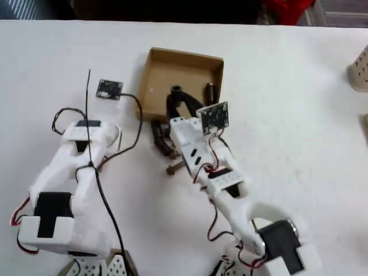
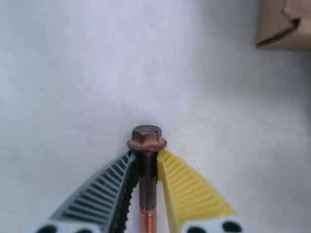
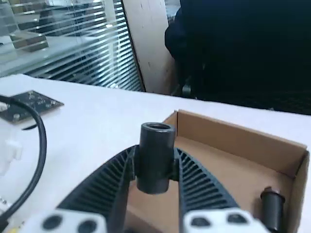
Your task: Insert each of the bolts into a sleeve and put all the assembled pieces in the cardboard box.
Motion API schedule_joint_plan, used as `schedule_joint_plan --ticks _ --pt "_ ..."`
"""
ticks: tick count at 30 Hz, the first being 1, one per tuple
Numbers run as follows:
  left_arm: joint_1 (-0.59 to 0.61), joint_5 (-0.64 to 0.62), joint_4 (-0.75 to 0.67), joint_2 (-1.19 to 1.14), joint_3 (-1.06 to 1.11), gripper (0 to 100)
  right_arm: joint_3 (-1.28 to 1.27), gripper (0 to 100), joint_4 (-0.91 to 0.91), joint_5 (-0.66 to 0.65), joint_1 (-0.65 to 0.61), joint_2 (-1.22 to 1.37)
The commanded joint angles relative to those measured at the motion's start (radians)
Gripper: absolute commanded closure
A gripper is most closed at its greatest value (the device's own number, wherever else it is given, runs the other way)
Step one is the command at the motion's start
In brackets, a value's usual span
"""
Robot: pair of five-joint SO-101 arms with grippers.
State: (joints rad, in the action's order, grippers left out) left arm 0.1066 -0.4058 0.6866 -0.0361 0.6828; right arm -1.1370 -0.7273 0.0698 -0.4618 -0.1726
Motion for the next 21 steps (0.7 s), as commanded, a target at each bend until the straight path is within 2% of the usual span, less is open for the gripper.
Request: schedule_joint_plan --ticks 1,9,21 --pt "0.013 0.009 -0.021 0.054 -0.035 98 0.092 98.1 -0.091 0.005 -0.024 0.088" --pt "0.013 0.009 -0.021 0.054 -0.035 98 -0.02 98.2 -0.398 0.003 -0.073 0.223" --pt "0.013 0.009 -0.021 0.054 -0.035 98 -0.296 98.2 -0.694 0.003 -0.099 0.223"
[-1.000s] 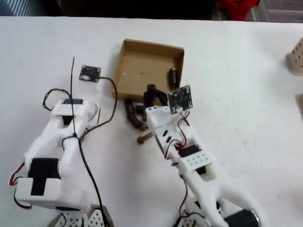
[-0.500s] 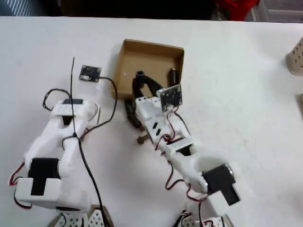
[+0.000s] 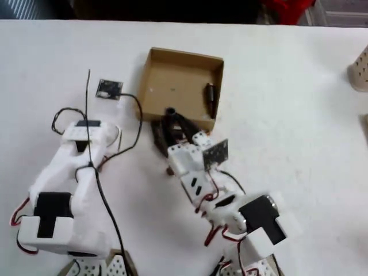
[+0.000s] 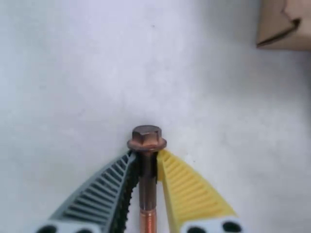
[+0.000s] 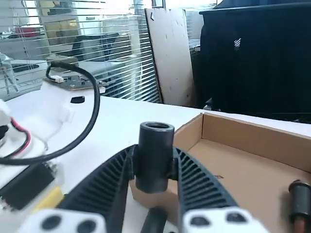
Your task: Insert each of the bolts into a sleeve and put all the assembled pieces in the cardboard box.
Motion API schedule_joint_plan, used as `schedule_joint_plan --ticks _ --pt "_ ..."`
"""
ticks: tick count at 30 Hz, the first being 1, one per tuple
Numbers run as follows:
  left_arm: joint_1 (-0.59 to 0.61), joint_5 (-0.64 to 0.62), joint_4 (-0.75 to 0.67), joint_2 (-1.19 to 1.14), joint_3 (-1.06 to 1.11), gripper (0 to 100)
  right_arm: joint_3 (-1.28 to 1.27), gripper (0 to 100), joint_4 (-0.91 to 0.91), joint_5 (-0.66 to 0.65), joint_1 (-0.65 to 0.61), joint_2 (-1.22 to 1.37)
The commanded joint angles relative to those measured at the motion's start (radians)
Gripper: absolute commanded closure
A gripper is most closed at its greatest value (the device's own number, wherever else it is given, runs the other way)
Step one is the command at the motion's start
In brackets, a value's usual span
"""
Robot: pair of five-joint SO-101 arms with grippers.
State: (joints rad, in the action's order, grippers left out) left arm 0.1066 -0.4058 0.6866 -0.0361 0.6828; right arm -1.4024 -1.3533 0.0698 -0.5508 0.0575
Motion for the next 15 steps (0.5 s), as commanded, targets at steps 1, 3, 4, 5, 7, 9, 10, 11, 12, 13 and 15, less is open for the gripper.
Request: schedule_joint_plan --ticks 1,3,4,5,7,9,10,11,12,13,15 --pt "0.013 0.009 -0.021 0.054 -0.035 98 -0.052 98.2 -0.087 0.003 -0.01 -0.007" --pt "0.013 0.009 -0.021 0.054 -0.035 98 -0.095 98.2 -0.124 0.003 -0.019 -0.007" --pt "0.013 0.009 -0.021 0.054 -0.035 98 -0.12 98.2 -0.14 0.003 -0.031 -0.007" --pt "0.013 0.009 -0.021 0.054 -0.035 98 -0.146 98.2 -0.154 0.003 -0.051 -0.007" --pt "0.013 0.009 -0.021 0.054 -0.035 98 -0.198 98.2 -0.188 0.003 -0.111 -0.007" --pt "0.013 0.009 -0.021 0.054 -0.035 98 -0.255 98.2 -0.231 0.003 -0.179 -0.007" --pt "0.015 0.009 -0.021 0.054 -0.035 98 -0.281 98.2 -0.254 0.003 -0.206 -0.004" --pt "0.015 0.009 -0.021 0.054 -0.035 98 -0.284 98.2 -0.257 0.003 -0.223 -0.005" --pt "0.015 0.009 -0.021 0.054 -0.035 98 -0.281 98.2 -0.251 0.003 -0.222 -0.005" --pt "0.015 0.009 -0.021 0.054 -0.035 98 -0.281 98.2 -0.249 0.003 -0.217 -0.004" --pt "0.015 0.009 -0.021 0.054 -0.035 98 -0.281 98.2 -0.249 0.003 -0.203 -0.002"
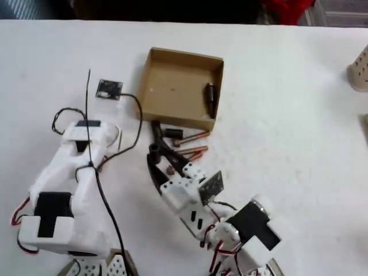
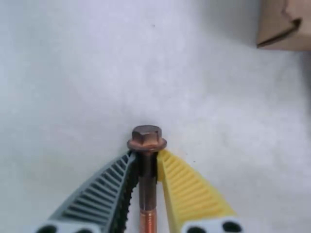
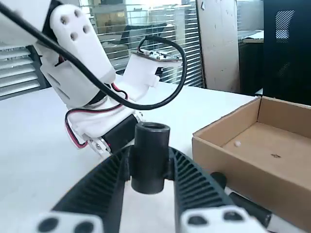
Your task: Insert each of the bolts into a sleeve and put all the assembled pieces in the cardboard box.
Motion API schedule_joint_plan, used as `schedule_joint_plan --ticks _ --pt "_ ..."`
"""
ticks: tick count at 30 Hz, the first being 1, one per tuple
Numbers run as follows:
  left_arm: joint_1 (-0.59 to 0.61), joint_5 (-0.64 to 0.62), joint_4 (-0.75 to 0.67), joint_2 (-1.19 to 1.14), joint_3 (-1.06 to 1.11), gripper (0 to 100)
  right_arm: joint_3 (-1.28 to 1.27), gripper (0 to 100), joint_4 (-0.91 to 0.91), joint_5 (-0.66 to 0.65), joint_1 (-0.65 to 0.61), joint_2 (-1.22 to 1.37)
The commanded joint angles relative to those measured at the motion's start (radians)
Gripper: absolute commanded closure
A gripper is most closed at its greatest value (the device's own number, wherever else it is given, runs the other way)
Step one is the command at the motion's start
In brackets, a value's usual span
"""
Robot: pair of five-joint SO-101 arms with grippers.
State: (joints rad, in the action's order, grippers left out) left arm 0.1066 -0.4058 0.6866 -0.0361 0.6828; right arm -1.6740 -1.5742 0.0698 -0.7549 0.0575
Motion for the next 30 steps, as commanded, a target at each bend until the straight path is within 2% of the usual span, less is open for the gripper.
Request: schedule_joint_plan --ticks 1,6,12,23,30 --pt "0.015 0.009 -0.021 0.054 -0.035 98 -0.009 98.2 -0.028 0.003 0.002 -0.001" --pt "0.025 0.009 -0.015 0.065 -0.035 98 -0.009 98.2 -0.002 0.003 -0.002 0.002" --pt "0.061 0.009 -0.046 0.229 0.026 98 -0.009 98.2 0.028 0.003 -0.004 0.002" --pt "-0.067 0.002 -0.29 0.716 0.373 98 -0.009 98.2 0.03 0.003 0.001 0.004" --pt "-0.154 0.0 -0.379 1.058 0.542 98 -0.009 98.2 0.048 0.003 0.001 0.004"
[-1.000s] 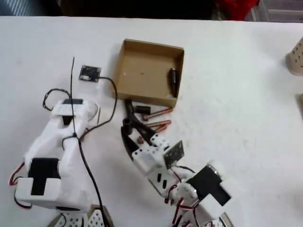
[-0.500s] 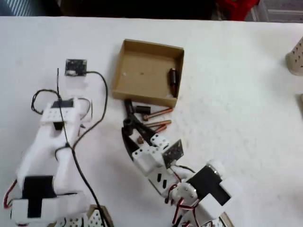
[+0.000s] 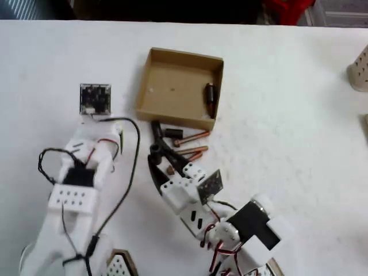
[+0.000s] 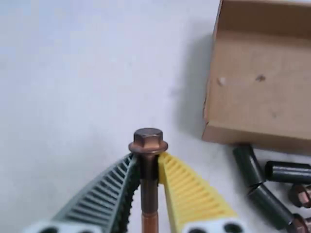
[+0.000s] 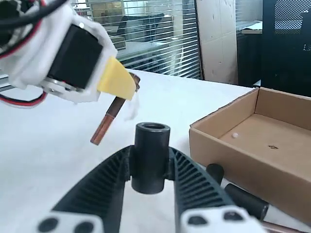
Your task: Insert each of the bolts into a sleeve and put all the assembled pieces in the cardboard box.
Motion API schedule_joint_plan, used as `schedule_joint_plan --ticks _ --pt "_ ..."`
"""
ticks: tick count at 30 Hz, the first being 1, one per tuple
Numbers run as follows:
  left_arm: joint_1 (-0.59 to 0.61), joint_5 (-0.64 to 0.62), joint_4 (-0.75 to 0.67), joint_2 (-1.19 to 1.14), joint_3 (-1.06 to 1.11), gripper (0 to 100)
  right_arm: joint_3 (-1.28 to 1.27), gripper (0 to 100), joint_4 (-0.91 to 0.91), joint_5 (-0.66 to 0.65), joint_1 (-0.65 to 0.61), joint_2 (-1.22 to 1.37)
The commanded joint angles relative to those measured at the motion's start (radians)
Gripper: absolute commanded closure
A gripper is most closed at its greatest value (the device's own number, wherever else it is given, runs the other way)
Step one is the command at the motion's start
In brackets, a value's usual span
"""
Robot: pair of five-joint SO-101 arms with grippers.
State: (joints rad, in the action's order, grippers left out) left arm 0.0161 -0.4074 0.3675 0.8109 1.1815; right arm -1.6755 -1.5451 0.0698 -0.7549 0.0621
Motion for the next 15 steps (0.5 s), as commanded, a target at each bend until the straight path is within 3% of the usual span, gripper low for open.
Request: schedule_joint_plan --ticks 1,7,15 --pt "-0.081 0.002 -0.064 0.255 0.061 98 -0.008 98.2 0.036 0.003 0.001 -0.001" --pt "-0.166 0.002 -0.195 0.493 0.163 98 -0.008 98.2 0.065 0.003 -0.002 -0.001" --pt "-0.294 0.002 -0.511 0.743 0.394 98 -0.008 98.2 0.065 0.003 -0.002 -0.001"
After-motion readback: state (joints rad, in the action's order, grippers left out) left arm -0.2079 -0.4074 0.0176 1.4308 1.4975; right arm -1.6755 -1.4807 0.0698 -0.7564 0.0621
